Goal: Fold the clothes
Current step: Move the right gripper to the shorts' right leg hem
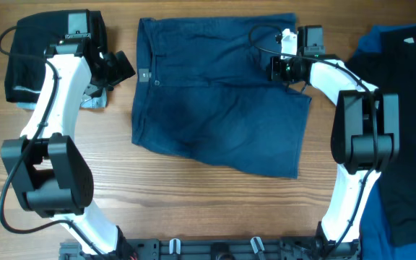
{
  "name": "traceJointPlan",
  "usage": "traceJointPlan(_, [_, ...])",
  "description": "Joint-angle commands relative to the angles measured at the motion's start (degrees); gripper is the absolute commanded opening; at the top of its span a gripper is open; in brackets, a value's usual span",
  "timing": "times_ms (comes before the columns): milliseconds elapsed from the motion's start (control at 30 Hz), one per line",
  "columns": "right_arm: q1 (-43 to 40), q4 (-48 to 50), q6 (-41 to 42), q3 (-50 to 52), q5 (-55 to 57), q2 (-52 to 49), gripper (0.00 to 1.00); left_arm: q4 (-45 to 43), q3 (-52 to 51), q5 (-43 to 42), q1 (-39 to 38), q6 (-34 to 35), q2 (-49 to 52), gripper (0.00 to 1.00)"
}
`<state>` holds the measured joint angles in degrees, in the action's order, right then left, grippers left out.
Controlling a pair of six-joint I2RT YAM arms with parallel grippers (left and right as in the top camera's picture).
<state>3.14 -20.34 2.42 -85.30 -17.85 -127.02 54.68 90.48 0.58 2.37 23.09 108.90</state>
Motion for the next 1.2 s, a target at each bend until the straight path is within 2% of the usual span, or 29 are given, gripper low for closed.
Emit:
traceJointPlan(0, [-2.08, -5.70, -0.72, 2.29, 20.35, -2.56, 0.04, 0.04, -0.04, -0.04, 0.00, 0.09, 0.17, 1.00])
traceJointPlan(200, [-3.76, -8.61, -0.90, -5.57, 15.82, 4.28, 0.05, 0.04, -0.04, -0.04, 0.00, 0.09, 0.17, 1.00])
traceJointPlan(233, [-3.76, -10.27, -0.96, -7.23, 15.41, 5.70, 0.08, 0.04, -0.04, -0.04, 0.00, 0.11, 0.17, 1.00])
traceJointPlan(300, [-3.76, -15.58, -0.72, -10.47, 15.04, 8.94, 0.47, 0.04, -0.04, -0.04, 0.00, 0.09, 0.17, 1.00])
traceJointPlan(367, [-3.78, -23.89, -0.22, -11.58, 15.06, 13.05, 0.50, 0.04, -0.04, -0.04, 0.00, 0.09, 0.17, 1.00])
traceJointPlan(433, [-3.82, -34.42, 3.78, -11.56, 15.06, 15.52, 0.52, 0.04, -0.04, -0.04, 0.00, 0.09, 0.17, 1.00])
traceJointPlan(467, [-3.82, -36.98, 4.83, -11.56, 15.08, 15.56, 0.52, 0.04, -0.04, -0.04, 0.00, 0.09, 0.17, 1.00])
traceJointPlan(533, [-3.82, -41.03, 6.21, -10.19, 15.10, 15.32, 0.63, 0.04, -0.04, -0.04, 0.00, 0.09, 0.17, 1.00])
traceJointPlan(567, [-3.82, -41.00, 7.06, -8.39, 15.39, 15.26, 0.64, 0.04, -0.04, -0.04, 0.00, 0.09, 0.17, 1.00])
traceJointPlan(700, [-4.22, -36.50, 11.37, -0.52, 16.81, 14.93, 0.60, 0.04, -0.04, -0.04, 0.00, 0.09, 0.17, 1.00])
traceJointPlan(867, [-4.68, -23.65, 12.76, 8.98, 16.81, 14.93, 0.57, 0.04, -0.04, -0.04, 0.00, 0.09, 0.17, 1.00])
traceJointPlan(933, [-4.68, -19.47, 12.79, 10.60, 16.81, 14.88, 0.48, 0.04, -0.04, -0.04, 0.00, 0.09, 0.17, 1.00])
traceJointPlan(1000, [-4.68, -17.59, 12.81, 11.67, 16.83, 14.88, 0.42, 0.04, -0.04, -0.04, 0.00, 0.09, 0.17, 1.00])
traceJointPlan(1167, [-4.68, -13.99, 17.84, 15.96, 21.29, 14.88, 0.42, 0.04, -0.04, -0.04, 0.00, 0.09, 0.17, 1.00])
